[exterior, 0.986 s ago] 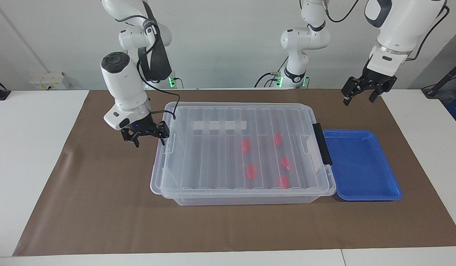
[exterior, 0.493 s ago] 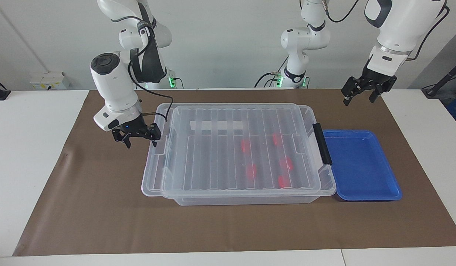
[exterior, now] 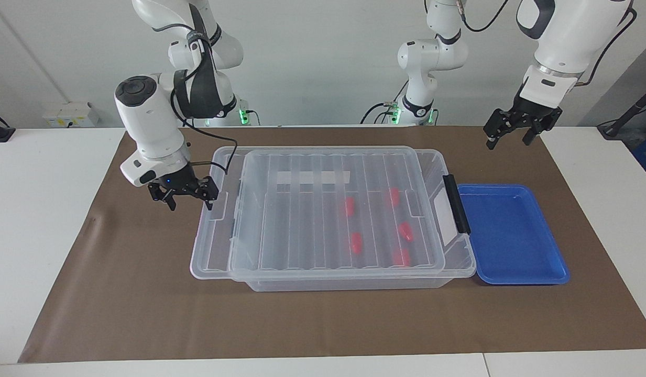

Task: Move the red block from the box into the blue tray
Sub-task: 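Grasp the clear lid edge with the right gripper and slide it toward the right arm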

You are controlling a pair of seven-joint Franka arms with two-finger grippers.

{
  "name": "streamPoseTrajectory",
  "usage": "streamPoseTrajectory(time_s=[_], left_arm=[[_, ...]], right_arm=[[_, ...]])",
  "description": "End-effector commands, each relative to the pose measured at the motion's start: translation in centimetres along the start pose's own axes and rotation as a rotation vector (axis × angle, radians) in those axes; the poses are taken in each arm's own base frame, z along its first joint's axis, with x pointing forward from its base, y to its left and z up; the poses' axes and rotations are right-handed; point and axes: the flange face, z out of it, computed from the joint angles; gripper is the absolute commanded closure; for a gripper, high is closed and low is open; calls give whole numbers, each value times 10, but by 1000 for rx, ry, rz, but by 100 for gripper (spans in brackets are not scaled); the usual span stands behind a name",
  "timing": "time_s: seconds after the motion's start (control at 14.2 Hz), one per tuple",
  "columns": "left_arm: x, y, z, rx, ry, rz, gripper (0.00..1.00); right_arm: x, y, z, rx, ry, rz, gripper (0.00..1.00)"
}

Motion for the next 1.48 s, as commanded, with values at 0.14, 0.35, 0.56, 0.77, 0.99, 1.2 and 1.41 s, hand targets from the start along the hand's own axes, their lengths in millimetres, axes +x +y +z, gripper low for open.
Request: streamPoseTrajectory(time_s=[0.14, 0.35, 0.56, 0.77, 0.99, 1.2, 1.41], left_arm=[[-7, -3, 1, -11, -16, -5, 0], [-8, -3, 1, -10, -23, -5, 0], [-9, -3, 2, -7, -26, -6, 0], [-13, 2, 5, -6, -34, 5, 0], [-15, 5, 5, -6, -44, 5, 0], [-9, 7, 3, -13, 6, -83, 0], [-6, 35, 17, -37, 67, -248, 0]], right_arm=[[-1, 17, -3, -25, 4, 2, 0], [0, 29, -3, -38, 6, 0, 0], [1, 37, -3, -41, 4, 1, 0], [0, 46, -3, -43, -3, 5, 0], [0, 56, -4, -46, -8, 9, 0], [0, 65, -4, -50, -9, 14, 0], [0, 74, -4, -52, -9, 29, 0]])
